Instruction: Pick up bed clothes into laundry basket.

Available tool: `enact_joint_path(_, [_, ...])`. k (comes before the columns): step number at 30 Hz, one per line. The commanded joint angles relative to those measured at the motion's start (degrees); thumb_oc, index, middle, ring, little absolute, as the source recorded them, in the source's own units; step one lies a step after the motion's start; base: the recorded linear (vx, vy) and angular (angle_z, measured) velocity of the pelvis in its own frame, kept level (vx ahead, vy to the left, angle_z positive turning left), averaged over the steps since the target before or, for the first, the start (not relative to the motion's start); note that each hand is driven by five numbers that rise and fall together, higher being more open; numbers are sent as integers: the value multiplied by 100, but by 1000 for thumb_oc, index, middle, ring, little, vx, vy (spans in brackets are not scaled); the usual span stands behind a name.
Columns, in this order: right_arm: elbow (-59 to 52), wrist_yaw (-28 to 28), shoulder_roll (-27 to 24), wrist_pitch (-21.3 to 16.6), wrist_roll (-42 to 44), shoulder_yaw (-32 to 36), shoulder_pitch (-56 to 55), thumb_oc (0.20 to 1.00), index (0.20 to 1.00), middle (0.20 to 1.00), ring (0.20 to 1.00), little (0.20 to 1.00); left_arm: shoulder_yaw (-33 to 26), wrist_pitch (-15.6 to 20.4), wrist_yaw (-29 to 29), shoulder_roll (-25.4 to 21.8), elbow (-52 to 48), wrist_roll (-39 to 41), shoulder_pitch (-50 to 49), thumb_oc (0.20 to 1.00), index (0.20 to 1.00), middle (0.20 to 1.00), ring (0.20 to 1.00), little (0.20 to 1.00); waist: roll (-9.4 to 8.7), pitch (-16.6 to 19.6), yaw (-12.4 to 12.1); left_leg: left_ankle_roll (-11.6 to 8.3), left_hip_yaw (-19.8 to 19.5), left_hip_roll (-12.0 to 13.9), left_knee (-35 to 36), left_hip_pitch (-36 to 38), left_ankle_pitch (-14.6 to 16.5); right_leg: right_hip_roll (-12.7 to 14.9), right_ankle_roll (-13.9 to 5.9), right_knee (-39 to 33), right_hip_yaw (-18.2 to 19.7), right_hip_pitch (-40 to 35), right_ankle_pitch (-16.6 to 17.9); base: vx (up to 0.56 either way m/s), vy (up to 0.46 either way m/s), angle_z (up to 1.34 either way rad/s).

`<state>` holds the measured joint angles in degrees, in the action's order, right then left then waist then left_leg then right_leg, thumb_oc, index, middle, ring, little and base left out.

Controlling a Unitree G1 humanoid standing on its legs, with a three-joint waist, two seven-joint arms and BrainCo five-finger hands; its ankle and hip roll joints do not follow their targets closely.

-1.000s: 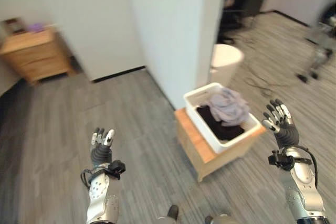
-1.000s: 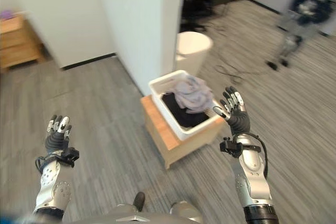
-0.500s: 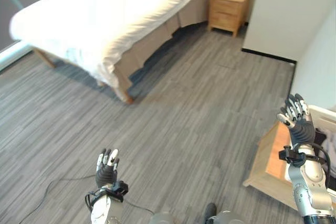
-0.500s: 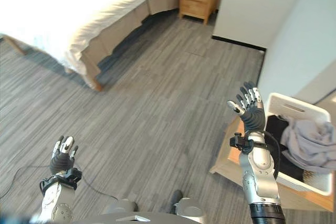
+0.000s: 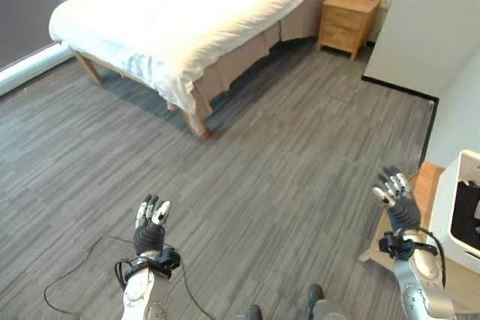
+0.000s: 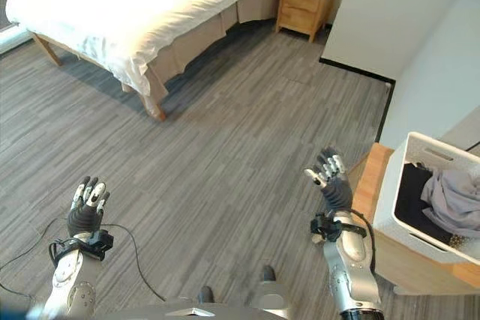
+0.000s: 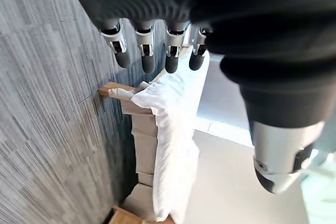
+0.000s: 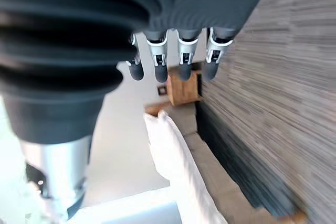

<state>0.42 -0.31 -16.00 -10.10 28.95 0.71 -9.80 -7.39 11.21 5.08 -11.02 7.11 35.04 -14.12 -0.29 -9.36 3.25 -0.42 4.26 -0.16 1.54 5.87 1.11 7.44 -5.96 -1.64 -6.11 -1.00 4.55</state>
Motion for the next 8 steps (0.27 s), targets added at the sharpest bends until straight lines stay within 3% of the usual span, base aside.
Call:
enact_joint_path(1, [-147, 149, -205, -198, 119, 44, 288, 1000, 1000, 1000, 1000, 1000, -13, 301, -57, -239, -322, -66, 23, 1000, 1000, 1000, 1000, 1000, -18, 342, -21, -88, -202, 131, 35, -233, 119, -107, 29, 338, -108, -50, -735, 6, -25, 14])
enact_joint_path(8, [-109, 170, -170, -188, 93, 39, 218, 1000, 1000, 1000, 1000, 1000, -23, 327, -72, -264, -368, -65, 13, 1000, 1000, 1000, 1000, 1000, -37, 376, -29, -80, -310, 121, 92, -181, 97, -107, 45, 394, -189, -103, -771, 4, -7, 9])
